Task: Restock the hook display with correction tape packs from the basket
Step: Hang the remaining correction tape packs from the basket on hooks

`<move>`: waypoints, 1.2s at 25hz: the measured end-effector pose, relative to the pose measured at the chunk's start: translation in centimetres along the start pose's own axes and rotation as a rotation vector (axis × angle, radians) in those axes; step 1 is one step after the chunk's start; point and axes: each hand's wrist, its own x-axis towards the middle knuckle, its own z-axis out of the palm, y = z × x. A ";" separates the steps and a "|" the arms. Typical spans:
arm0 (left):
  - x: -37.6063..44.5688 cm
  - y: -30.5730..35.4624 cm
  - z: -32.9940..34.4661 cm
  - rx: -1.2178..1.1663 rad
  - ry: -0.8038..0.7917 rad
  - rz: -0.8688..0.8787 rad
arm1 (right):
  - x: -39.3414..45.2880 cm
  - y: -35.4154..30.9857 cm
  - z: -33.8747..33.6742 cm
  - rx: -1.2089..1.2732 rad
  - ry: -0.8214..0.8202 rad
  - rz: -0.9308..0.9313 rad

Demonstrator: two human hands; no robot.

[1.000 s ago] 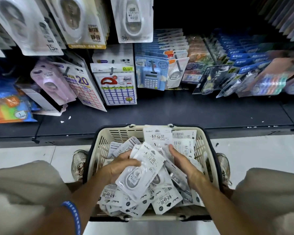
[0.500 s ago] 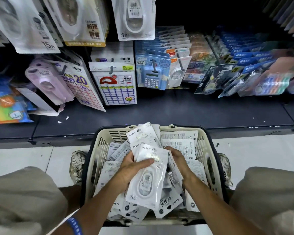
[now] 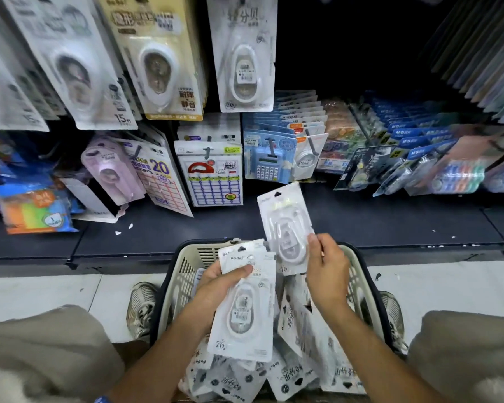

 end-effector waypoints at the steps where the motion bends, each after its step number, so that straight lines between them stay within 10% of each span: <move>1: -0.4 1.0 0.0 -0.005 0.025 0.036 | 0.6 -0.6 -0.6 0.079 0.025 0.011; 9: -7.1 21.9 1.7 0.129 0.111 0.655 | 5.5 -15.9 -5.1 0.501 -0.068 -0.305; 13: -9.4 27.0 1.1 0.419 0.238 0.894 | 6.5 -19.2 -4.1 0.392 -0.134 -0.271; 19: -11.9 29.0 -0.1 0.239 0.270 0.996 | 8.0 -23.4 -4.5 -0.034 0.119 -0.315; 25: -12.0 28.5 2.2 0.003 0.255 0.916 | 7.0 -23.2 -4.0 0.693 -0.410 0.423; 30: -10.8 27.8 4.6 -0.253 0.253 0.759 | 4.7 -23.8 -4.0 0.430 -0.730 -0.073</move>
